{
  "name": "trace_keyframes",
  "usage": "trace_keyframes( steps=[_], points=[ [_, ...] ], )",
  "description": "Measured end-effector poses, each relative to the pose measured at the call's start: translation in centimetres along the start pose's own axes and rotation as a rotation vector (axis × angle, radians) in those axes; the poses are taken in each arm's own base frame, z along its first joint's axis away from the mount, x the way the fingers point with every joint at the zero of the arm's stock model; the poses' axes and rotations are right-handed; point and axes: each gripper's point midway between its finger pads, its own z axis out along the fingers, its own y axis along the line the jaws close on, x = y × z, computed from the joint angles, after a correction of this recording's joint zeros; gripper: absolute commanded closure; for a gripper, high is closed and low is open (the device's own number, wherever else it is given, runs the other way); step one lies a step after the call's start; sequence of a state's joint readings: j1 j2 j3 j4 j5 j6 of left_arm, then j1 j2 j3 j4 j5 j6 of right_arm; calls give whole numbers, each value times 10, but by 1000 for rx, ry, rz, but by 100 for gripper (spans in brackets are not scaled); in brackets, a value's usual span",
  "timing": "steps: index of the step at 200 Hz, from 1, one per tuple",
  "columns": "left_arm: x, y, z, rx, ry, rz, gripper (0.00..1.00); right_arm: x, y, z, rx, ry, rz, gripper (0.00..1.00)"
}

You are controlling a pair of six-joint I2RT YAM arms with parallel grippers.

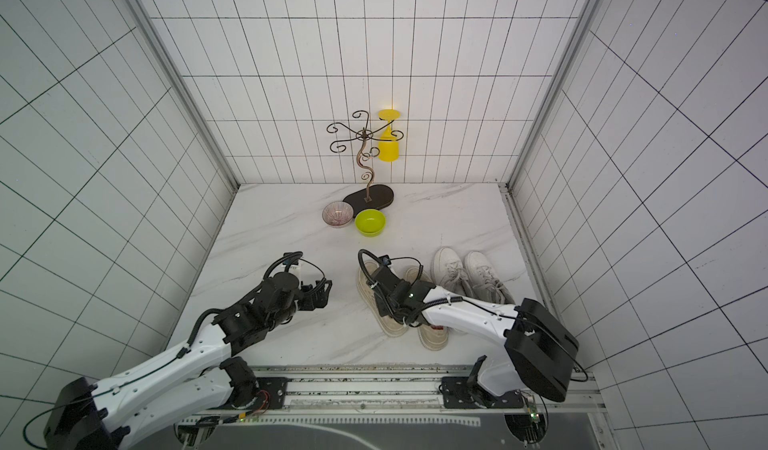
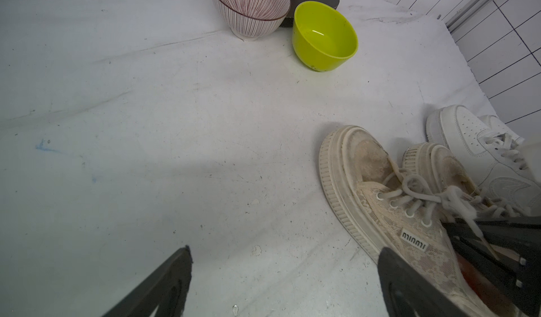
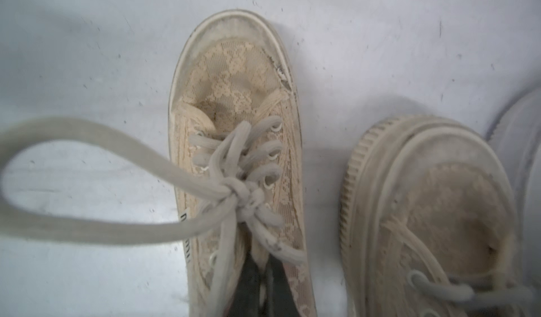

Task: Remove the insole from the shoe
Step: Move the shoe to the center of the board, then untie the shoelace on the shoe.

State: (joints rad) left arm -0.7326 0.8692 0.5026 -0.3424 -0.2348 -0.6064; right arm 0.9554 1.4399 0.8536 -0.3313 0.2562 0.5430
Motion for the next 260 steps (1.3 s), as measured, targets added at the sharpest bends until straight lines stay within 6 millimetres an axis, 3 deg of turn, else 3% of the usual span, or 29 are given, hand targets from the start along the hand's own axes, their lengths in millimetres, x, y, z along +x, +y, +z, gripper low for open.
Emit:
trace_keyframes(
  steps=[48, 85, 101, 123, 147, 180, 200, 222, 260],
  points=[
    [0, 9, -3, -30, -24, 16, 2, -56, 35, 15, -51, -89, 51, 100],
    [2, 12, 0, -49, -14, 35, 2, -69, 35, 27, -48, -99, 88, 100],
    [8, 12, 5, -50, 15, 43, 2, -69, 33, 29, -47, -93, 97, 83],
    [20, 8, 15, -35, 74, 57, 3, -72, 36, 28, -69, -98, 104, 69],
    [28, -1, 22, -5, 131, 59, 4, -82, 40, 14, -132, -120, 98, 62],
    [31, -19, 28, 68, 159, 27, 4, -115, 27, -35, -258, -231, 131, 57],
    [35, -30, 34, 109, 178, 6, 4, -111, 9, -44, -268, -254, 155, 57],
    [42, -40, 44, 127, 213, -3, 4, -90, -5, -24, -228, -195, 152, 57],
    [40, -52, 60, 127, 231, -21, 3, -65, -7, -1, -209, -117, 119, 56]
  ],
)
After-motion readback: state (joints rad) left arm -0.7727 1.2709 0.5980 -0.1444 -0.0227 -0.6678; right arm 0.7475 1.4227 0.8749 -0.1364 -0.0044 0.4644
